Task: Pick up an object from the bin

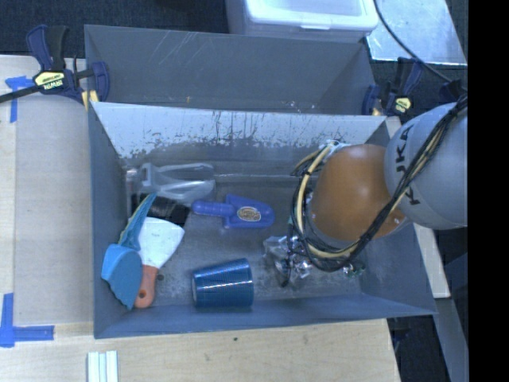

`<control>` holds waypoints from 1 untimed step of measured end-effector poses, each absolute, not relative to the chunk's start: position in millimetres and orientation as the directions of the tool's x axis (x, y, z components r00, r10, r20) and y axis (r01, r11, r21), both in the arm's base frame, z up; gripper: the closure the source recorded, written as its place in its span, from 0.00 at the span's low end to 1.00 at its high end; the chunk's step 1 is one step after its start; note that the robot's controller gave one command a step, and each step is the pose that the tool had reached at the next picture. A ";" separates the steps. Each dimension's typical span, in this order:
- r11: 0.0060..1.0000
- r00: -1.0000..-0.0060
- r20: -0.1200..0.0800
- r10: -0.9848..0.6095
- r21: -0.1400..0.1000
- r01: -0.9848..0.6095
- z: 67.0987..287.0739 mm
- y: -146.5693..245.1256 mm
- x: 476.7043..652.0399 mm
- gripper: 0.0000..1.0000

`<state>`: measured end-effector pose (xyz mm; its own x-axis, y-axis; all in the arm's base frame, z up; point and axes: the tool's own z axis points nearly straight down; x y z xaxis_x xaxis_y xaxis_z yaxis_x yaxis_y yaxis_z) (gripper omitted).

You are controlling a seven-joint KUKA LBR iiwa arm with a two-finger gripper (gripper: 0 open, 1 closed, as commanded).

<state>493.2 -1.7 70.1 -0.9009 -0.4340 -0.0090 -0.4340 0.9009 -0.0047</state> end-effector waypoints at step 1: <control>0.901 -0.901 -0.005 -0.434 -0.003 -0.434 81.9 -1.6 491.8 1.00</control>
Offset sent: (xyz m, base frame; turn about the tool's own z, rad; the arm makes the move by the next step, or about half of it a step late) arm -0.0014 0.0003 0.1019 -0.0001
